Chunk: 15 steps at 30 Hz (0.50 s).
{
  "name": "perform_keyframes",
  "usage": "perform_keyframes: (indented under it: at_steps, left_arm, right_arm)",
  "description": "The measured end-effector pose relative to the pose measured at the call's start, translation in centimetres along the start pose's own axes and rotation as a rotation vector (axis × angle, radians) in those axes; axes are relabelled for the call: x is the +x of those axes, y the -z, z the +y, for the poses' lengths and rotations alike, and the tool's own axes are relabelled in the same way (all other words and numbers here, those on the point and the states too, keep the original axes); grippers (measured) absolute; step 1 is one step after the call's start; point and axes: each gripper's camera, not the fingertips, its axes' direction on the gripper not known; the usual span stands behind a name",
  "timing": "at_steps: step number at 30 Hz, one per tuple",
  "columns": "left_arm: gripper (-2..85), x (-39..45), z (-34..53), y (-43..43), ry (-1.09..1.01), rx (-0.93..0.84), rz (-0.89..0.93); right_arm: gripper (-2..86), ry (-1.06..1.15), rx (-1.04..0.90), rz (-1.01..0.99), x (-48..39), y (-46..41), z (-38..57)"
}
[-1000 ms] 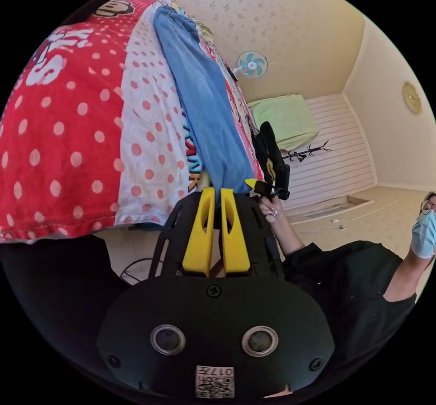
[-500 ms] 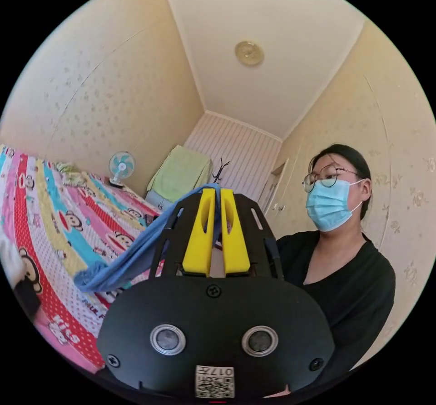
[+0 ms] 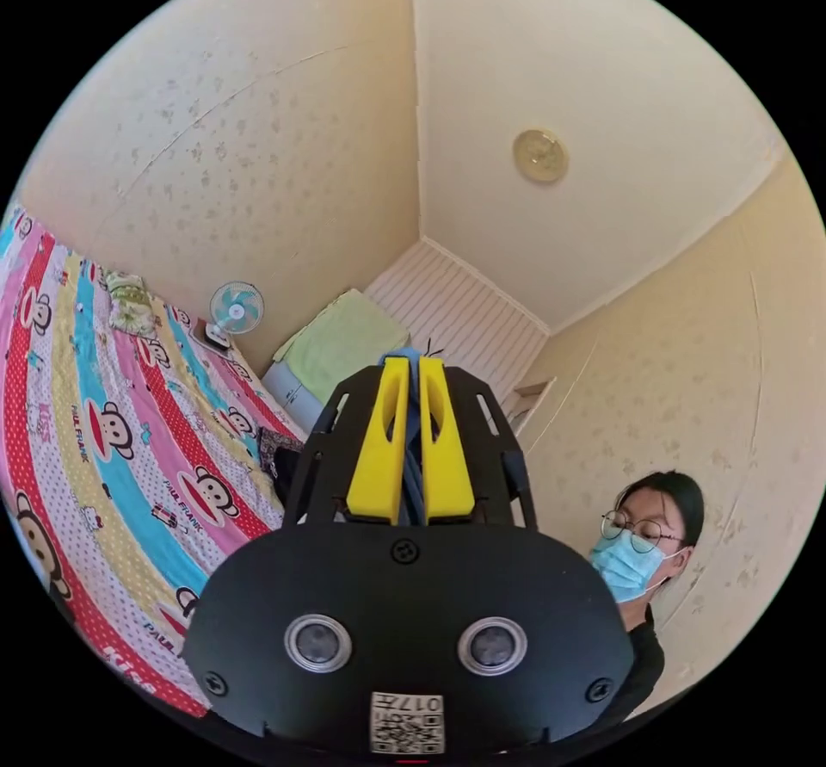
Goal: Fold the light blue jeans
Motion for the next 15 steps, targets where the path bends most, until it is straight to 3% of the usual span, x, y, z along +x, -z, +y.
perform_keyframes:
  at_steps: [8,10,13,15]
  left_arm:
    - [-0.3,-15.3,-2.2,-1.3,0.125,-0.025,-0.218]
    - [0.0,-18.4,1.0,-1.3,0.142,-0.13,-0.343]
    - [0.9,-21.1,8.8,-0.3,0.131,-0.229,-0.396]
    - [2.1,-22.8,14.5,0.6,0.191,-0.277,-0.414]
  right_arm:
    - [2.4,-0.272,-0.11,0.075,13.2,-9.6,4.9]
    - [2.6,-0.284,-0.219,0.124,13.5,-11.9,8.7]
    - [3.1,-0.244,-0.34,0.171,12.1,-14.3,17.5]
    - [4.3,-0.347,-0.42,0.122,12.0,-15.3,25.6]
